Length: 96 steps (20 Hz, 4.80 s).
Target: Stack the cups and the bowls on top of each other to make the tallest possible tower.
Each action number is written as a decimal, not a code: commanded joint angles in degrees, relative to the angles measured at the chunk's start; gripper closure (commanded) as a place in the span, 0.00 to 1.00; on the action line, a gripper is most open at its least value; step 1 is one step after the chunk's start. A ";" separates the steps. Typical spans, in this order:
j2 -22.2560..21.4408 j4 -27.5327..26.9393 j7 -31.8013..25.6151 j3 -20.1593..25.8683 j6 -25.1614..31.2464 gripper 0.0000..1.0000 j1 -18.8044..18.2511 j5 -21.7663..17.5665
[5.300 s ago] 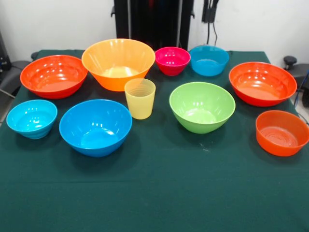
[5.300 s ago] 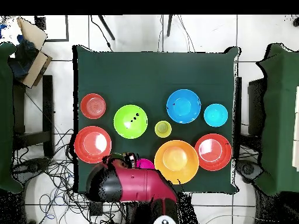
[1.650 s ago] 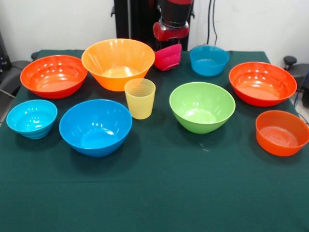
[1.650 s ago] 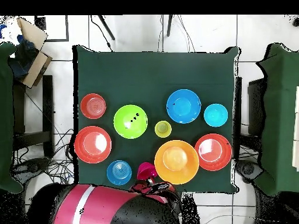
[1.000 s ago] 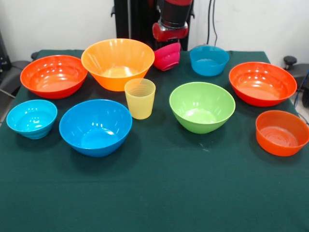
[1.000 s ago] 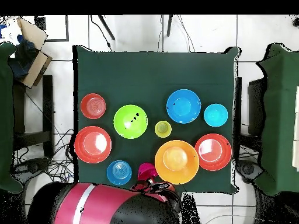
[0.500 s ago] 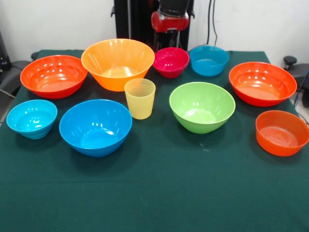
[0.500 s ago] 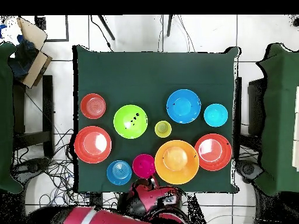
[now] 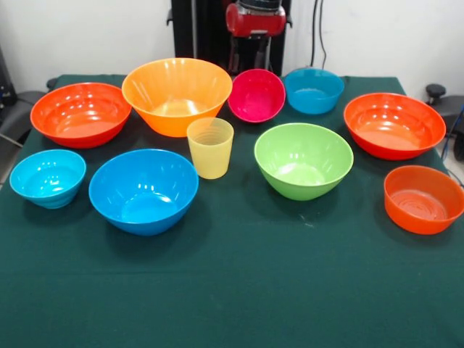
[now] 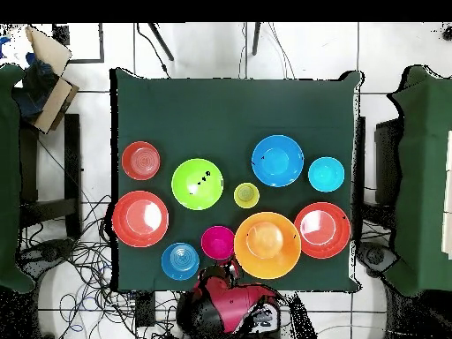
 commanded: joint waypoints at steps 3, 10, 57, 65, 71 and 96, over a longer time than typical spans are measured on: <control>1.52 -1.68 10.86 7.70 -3.28 0.00 3.06 1.79; 4.62 -3.11 13.18 4.68 -5.22 0.00 8.07 4.51; -1.28 -2.71 14.79 5.90 0.74 1.00 5.81 0.94; -18.03 5.64 10.95 14.71 15.21 1.00 -2.49 1.96; -20.39 6.47 10.75 17.48 17.40 1.00 -4.75 2.23; -39.04 18.23 -0.92 43.09 31.06 1.00 -28.02 12.65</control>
